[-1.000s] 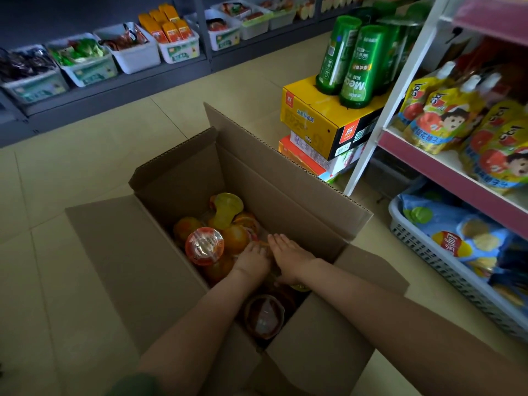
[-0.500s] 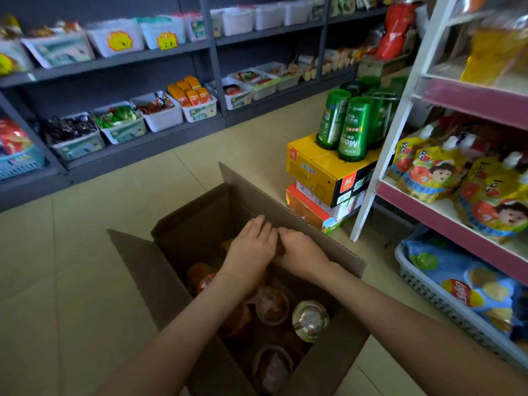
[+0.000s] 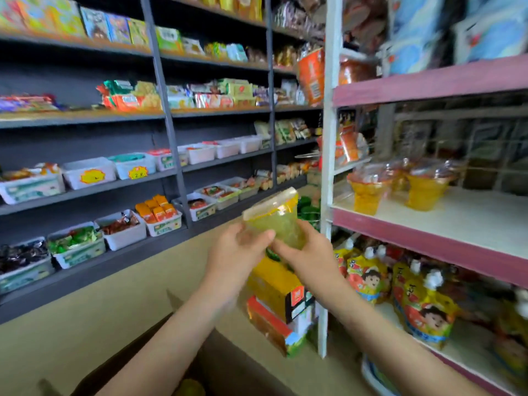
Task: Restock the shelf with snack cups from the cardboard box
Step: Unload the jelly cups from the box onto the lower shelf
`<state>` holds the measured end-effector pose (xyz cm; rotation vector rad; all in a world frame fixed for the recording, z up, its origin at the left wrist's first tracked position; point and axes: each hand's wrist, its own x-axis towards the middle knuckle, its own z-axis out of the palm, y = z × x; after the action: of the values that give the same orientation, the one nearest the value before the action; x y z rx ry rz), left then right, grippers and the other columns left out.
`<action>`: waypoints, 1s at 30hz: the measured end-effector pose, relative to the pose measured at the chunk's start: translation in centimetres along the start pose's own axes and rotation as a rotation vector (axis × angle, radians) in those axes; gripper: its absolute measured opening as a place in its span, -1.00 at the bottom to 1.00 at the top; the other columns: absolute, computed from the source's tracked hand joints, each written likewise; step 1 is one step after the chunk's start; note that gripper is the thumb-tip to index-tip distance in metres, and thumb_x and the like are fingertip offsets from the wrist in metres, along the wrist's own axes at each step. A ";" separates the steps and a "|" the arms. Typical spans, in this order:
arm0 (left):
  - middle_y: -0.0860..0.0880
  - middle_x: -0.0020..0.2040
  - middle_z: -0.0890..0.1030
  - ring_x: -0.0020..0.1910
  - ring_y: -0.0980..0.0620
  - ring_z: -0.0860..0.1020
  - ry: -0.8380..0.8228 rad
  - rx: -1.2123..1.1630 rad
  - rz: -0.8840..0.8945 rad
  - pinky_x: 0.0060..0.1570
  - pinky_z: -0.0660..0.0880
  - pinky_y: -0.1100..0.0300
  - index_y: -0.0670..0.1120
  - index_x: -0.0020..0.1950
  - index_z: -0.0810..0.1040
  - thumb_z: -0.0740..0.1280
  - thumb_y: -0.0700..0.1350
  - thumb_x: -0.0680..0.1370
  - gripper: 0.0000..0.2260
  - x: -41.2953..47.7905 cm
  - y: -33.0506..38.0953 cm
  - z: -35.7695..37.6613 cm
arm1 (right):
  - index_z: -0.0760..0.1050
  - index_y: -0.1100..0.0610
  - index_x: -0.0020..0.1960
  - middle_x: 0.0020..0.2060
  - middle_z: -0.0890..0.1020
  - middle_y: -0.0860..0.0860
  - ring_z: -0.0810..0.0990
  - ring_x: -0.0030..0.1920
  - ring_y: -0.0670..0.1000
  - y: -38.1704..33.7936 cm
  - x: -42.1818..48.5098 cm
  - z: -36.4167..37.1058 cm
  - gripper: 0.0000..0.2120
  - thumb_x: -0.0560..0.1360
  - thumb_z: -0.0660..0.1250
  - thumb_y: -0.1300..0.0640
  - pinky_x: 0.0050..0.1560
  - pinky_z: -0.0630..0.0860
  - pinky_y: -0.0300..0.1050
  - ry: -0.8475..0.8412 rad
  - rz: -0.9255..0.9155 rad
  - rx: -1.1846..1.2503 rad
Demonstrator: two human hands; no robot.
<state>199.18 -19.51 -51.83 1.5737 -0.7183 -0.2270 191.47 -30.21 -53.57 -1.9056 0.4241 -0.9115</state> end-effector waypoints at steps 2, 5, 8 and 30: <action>0.02 -0.08 0.69 -0.07 0.14 0.64 -0.143 -0.122 0.006 -0.05 0.52 0.30 -0.09 0.00 0.60 0.45 -0.13 0.44 -0.83 0.3 1.7 4.1 | 0.51 0.00 0.13 -0.10 0.67 -0.09 0.63 -0.10 -0.14 0.0 0.9 -3.1 -0.67 0.39 0.46 0.12 -0.05 0.56 -0.18 0.035 -0.022 -0.002; 0.11 -0.15 0.69 -0.14 0.23 0.63 -0.116 -0.169 0.127 -0.18 0.46 0.40 0.00 -0.08 0.62 0.45 -0.19 0.43 -0.87 1.4 4.0 9.3 | 0.48 -0.09 0.06 -0.05 0.62 -0.12 0.58 0.02 -0.09 -0.3 2.6 -7.7 -0.71 0.36 0.42 0.04 0.07 0.52 -0.17 0.033 -0.134 -0.099; 0.13 -0.21 0.66 -0.22 0.23 0.60 -0.069 -0.022 0.204 -0.33 0.40 0.47 0.04 -0.09 0.59 0.49 -0.03 0.38 -0.84 3.3 6.0 14.1 | 0.48 0.03 -0.02 -0.12 0.44 -0.06 0.39 0.02 -0.04 -0.3 4.7 -13.2 -0.58 0.22 0.28 -0.18 -0.07 0.30 -0.44 0.138 -0.130 -0.340; 0.03 0.34 0.46 0.30 0.09 0.44 -0.320 0.347 0.227 0.24 0.37 0.24 -0.03 0.43 0.33 0.35 -0.02 0.53 -0.51 5.7 2.4 23.1 | 0.42 0.24 0.26 0.15 0.55 0.15 0.51 0.15 0.13 5.8 5.4 -22.5 -0.56 0.45 0.41 0.11 -0.05 0.36 -0.19 0.220 0.308 -0.749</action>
<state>190.33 -41.71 -51.60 1.7849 -1.2306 -0.1941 178.78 -50.12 -50.18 -2.3029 1.2981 -0.8158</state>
